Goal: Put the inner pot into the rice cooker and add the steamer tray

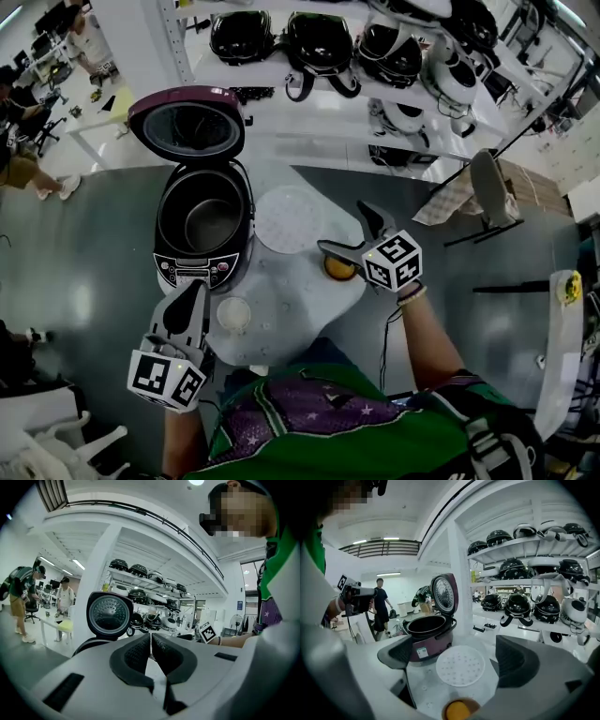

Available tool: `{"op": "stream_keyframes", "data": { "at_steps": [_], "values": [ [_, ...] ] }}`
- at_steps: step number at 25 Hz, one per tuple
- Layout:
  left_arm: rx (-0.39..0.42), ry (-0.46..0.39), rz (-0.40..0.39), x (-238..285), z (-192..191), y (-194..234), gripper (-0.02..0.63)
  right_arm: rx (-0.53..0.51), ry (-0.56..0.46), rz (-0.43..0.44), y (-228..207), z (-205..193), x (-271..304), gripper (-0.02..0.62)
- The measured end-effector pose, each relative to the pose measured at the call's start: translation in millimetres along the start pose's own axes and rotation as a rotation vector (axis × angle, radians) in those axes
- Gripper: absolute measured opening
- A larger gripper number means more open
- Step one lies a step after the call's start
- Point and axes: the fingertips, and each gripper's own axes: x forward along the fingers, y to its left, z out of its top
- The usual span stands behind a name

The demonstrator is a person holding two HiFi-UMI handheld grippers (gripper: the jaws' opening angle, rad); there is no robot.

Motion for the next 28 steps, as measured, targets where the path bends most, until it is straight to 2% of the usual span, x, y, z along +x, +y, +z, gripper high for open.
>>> {"op": "stream_keyframes", "data": {
  "at_steps": [6,13,23,28],
  "values": [
    [-0.02,0.007,0.07,20,-2,-8,0.031,-0.011,0.085,0.047,-45,-29,38,0.545],
    [-0.046,0.044,0.157,27,-18,-14,0.031,-0.074,0.201,0.12,-66,-66,76,0.535],
    [-0.046,0.063,0.254,23,-22,-15,0.031,0.008,0.283,0.152,-100,-109,119,0.494],
    [-0.056,0.074,0.281,19,-27,-13,0.031,0.065,0.32,0.19,-106,-127,135,0.443]
  ]
}}
